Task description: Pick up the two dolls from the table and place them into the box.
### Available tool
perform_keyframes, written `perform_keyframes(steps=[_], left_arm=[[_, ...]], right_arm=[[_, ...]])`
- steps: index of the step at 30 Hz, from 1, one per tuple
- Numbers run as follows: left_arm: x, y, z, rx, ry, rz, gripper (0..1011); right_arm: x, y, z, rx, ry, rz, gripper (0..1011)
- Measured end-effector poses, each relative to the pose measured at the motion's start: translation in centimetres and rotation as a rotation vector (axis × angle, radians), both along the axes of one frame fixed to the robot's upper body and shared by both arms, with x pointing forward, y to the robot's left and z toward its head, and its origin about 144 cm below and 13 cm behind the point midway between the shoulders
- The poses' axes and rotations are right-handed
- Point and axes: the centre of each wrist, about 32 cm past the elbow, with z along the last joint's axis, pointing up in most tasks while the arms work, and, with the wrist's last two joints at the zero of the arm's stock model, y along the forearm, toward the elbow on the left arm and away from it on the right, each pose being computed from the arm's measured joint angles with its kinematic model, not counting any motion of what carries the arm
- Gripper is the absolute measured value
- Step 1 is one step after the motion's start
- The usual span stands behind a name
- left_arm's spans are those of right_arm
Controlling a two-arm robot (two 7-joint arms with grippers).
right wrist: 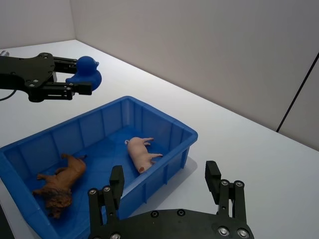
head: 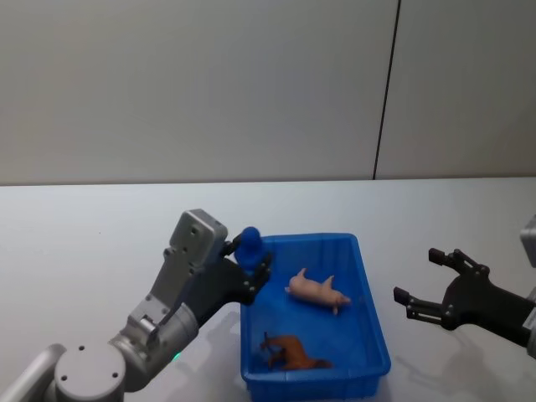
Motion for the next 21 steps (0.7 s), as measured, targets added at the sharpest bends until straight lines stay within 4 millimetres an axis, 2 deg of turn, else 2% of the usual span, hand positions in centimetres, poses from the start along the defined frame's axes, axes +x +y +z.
perform_keyframes(steps=[2,6,7,8,13,16,21], left_arm=[[0.0,-0.4,0.1,-0.004,-0.003,-0.015,535],[0.0,-1.1,0.2,-0.010,-0.005,-0.037,700],[0.0,-1.2,0.3,-0.012,-0.006,-0.041,700],[0.0,-1.4,0.3,-0.015,-0.007,-0.049,758],[-0.1,-2.0,0.5,-0.020,-0.013,-0.071,885],[-0.1,-2.1,0.7,-0.022,-0.018,-0.078,996],[-0.3,-2.3,1.0,-0.026,-0.032,-0.088,1003]], right_arm=[[0.0,0.0,0.0,0.000,0.000,0.000,1001],[0.0,0.0,0.0,0.000,0.000,0.000,1001],[0.0,0.0,0.0,0.000,0.000,0.000,1001],[0.0,0.0,0.0,0.000,0.000,0.000,1001],[0.0,0.0,0.0,0.000,0.000,0.000,1001],[0.0,0.0,0.0,0.000,0.000,0.000,1001],[0.0,0.0,0.0,0.000,0.000,0.000,1001]])
